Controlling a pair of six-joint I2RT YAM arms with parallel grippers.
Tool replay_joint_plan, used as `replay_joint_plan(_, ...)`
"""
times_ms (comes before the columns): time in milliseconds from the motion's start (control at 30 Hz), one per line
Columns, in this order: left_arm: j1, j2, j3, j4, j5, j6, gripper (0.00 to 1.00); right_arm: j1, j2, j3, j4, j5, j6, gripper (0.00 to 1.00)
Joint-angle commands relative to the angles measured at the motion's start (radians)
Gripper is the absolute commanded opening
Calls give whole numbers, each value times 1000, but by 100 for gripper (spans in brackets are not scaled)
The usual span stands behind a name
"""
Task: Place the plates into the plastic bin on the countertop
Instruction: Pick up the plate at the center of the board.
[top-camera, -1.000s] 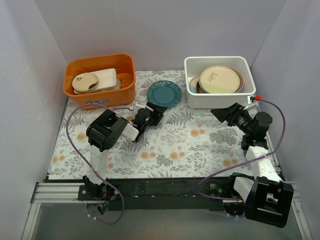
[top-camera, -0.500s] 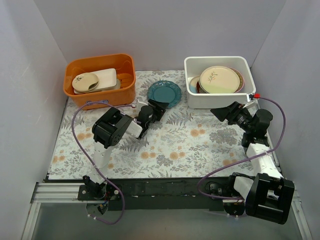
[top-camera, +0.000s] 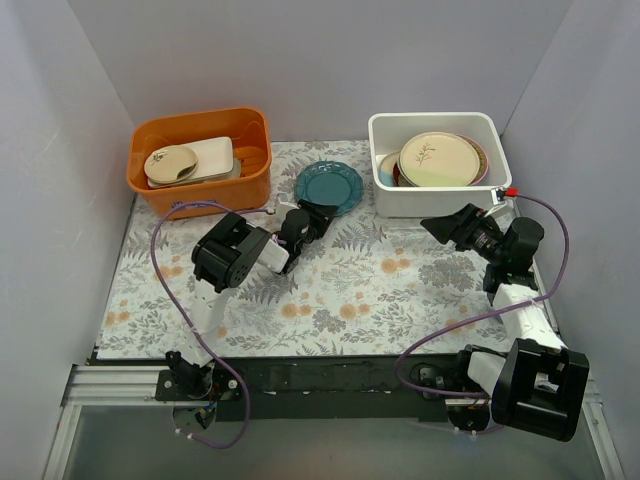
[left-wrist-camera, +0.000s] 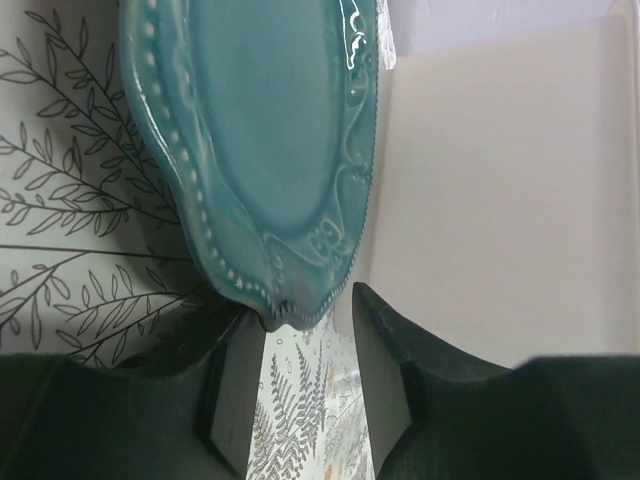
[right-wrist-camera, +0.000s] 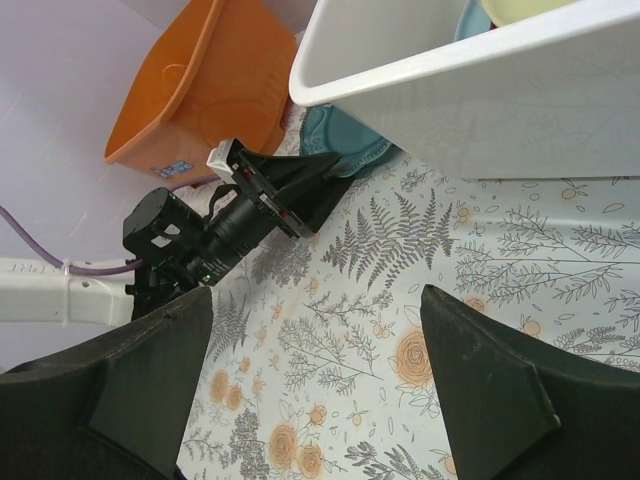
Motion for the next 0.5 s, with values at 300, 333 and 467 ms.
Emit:
replay_joint_plan(300, 2, 93, -6, -124, -22, -180, 15, -6, 16, 33, 49, -24, -12, 90)
replay_joint_plan(333, 2, 91, -9, -122, -22, -183, 12, -6, 16, 33, 51, -24, -12, 90)
replay_joint_plan(467, 3, 81, -41, -90, -24, -197, 0, -6, 20, 31, 57, -28, -12, 90)
